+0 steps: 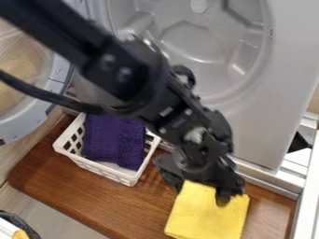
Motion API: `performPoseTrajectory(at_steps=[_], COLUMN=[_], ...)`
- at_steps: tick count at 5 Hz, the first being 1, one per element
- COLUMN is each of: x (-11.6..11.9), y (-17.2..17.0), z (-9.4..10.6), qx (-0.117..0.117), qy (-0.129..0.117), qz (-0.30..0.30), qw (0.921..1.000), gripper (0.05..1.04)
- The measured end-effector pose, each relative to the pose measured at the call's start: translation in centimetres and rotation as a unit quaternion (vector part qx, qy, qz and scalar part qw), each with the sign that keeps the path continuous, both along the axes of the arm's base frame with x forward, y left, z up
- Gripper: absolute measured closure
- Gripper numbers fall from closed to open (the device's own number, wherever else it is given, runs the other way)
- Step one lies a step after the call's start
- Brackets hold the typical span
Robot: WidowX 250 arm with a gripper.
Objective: Get it the blue fabric and put inside the washer machine.
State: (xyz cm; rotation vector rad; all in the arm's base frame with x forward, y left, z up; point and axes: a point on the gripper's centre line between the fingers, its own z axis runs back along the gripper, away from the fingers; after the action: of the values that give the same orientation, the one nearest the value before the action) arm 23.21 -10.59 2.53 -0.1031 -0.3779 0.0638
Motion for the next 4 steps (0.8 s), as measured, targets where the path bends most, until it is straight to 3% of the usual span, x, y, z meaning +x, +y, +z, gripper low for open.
performPoseTrajectory(at_steps=[2,4], x=[3.3,4.8], y=[5.2,10.7], z=[2.7,3.2], qx=[0.014,0.057], qy=[-0.053,-0.051], qz=[0.078,0.135], qw=[0.9954,0.9879], gripper=[0.083,0.083])
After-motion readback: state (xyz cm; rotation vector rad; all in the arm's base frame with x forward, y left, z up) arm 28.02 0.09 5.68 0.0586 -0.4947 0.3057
